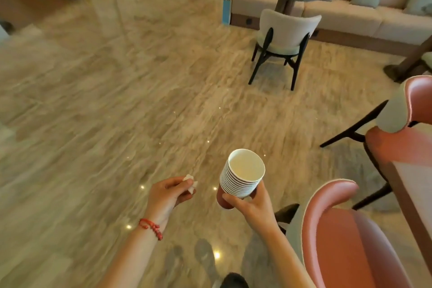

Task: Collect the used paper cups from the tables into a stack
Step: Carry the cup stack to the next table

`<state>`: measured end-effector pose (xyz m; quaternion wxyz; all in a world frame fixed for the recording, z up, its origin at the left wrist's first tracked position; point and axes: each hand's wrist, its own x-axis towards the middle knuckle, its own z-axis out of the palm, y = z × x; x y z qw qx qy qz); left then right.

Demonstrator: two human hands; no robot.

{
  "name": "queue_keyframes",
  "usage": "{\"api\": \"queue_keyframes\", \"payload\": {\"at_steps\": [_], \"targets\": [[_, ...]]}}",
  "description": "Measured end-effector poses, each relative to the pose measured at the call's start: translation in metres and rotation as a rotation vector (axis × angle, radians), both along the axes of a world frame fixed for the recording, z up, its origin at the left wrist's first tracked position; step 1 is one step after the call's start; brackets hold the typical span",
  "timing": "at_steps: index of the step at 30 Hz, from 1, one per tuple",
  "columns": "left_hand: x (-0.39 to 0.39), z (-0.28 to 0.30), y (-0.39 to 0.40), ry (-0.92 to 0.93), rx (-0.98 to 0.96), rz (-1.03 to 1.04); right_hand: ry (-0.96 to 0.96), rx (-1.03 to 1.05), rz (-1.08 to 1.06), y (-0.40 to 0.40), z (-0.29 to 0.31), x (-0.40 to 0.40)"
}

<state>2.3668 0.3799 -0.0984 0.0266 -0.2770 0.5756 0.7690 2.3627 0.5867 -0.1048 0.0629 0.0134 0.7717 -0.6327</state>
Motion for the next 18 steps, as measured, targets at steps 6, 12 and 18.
{"api": "queue_keyframes", "payload": {"at_steps": [6, 12, 18], "targets": [[-0.109, -0.014, -0.013, -0.013, 0.007, 0.004, 0.004, 0.009, -0.008, -0.009, -0.008, -0.114], [-0.248, -0.007, -0.027, -0.009, -0.012, 0.048, -0.009, -0.008, 0.018, -0.023, -0.004, -0.26], [-0.372, 0.003, -0.056, -0.009, -0.002, 0.096, -0.03, 0.004, 0.019, -0.049, 0.005, -0.397]]}}
